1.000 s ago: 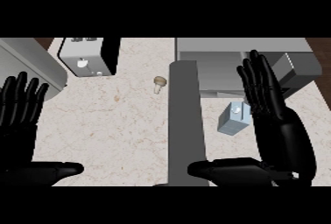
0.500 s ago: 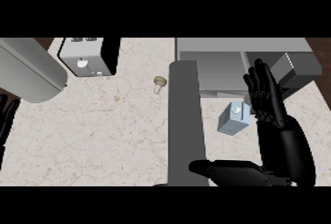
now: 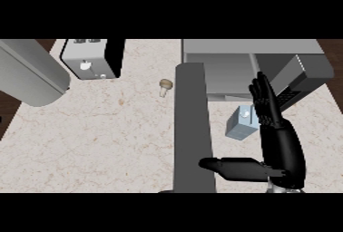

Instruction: Pick up the milk, place it into the microwave and close the microwave

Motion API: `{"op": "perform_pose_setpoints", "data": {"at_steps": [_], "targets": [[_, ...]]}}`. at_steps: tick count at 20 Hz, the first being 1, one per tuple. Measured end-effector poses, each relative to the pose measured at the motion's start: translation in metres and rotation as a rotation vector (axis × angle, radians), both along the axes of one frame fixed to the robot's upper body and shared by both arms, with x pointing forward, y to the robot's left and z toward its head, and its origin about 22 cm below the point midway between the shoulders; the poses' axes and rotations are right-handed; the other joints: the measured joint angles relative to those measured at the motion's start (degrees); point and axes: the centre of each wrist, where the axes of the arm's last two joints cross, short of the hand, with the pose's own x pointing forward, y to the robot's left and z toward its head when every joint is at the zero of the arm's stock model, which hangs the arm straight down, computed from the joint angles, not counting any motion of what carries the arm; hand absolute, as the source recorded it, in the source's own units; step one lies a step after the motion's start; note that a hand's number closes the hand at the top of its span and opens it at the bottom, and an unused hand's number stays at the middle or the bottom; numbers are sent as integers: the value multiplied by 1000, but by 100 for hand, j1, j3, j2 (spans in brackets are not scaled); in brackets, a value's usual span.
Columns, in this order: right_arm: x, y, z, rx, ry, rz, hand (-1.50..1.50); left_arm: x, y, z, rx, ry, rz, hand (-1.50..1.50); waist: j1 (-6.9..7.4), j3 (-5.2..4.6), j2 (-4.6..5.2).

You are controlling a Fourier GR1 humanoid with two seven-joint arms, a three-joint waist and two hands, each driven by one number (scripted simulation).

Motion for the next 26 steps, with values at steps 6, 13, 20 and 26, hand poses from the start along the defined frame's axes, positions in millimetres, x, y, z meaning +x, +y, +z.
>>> {"op": "perform_pose_setpoints", "data": {"at_steps": [6, 13, 20, 26], "targets": [[7, -10, -31, 17, 39, -48, -150, -14, 14, -2, -2, 4, 1, -150, 2, -3, -6], [12, -38, -73, 19, 77, -127, -150, -26, 17, -3, -5, 5, 0, -150, 5, -6, -10], [18, -72, -112, -9, 121, -169, -150, -33, 29, 1, 2, 6, 3, -150, 3, 0, 2], [18, -85, -146, 4, 141, -166, -150, -32, 27, 1, 0, -6, 6, -150, 1, 1, 5]]}}
